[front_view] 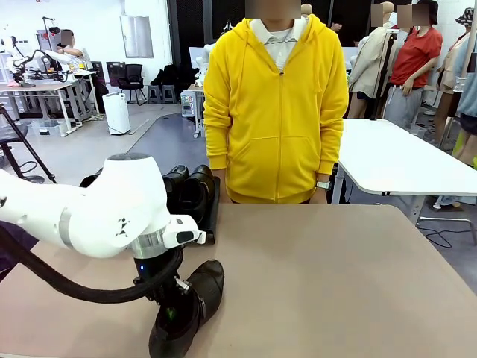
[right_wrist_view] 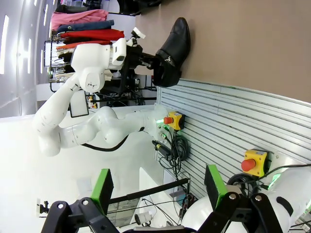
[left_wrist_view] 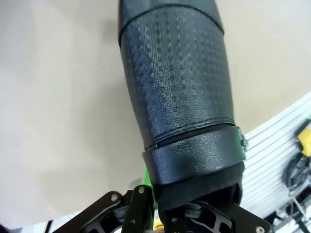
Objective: Organize the shoes by placing them on the stand.
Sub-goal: Place the Shoe from the middle of the table onto the Shoes Stand.
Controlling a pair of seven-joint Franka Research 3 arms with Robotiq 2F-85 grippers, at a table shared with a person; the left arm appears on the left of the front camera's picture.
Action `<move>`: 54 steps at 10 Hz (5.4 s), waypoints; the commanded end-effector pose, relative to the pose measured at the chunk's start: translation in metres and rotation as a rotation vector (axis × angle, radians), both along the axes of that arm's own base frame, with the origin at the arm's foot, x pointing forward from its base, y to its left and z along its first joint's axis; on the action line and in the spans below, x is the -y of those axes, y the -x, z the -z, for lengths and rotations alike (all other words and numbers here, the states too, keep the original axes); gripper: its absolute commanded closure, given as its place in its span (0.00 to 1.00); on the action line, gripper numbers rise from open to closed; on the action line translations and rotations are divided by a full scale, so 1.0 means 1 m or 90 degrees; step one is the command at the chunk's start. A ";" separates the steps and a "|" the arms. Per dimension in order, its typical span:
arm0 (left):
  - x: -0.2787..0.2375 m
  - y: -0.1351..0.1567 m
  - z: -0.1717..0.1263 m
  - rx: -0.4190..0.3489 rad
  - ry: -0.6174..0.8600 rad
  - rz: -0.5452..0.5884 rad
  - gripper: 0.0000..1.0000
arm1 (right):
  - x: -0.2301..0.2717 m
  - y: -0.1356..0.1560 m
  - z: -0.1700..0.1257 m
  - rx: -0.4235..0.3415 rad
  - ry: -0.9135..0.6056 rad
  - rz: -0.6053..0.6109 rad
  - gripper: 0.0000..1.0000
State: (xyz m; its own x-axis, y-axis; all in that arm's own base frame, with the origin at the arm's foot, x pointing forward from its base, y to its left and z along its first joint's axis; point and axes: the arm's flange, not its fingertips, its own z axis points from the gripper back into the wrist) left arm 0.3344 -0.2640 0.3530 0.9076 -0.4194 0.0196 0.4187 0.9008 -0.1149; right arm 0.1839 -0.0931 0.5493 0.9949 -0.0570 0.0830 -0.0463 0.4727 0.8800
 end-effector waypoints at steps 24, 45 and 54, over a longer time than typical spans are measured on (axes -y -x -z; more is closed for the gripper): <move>-0.262 -0.233 -0.190 0.137 0.111 -0.153 1.00 | -0.001 -0.002 -0.004 0.017 -0.011 -0.005 0.00; -0.252 -0.304 -0.097 0.188 0.064 -0.210 0.00 | -0.001 -0.002 -0.004 0.017 -0.011 -0.005 0.00; -0.250 -0.143 -0.228 0.015 0.058 -0.022 0.00 | -0.001 -0.002 -0.004 0.017 -0.011 -0.005 0.00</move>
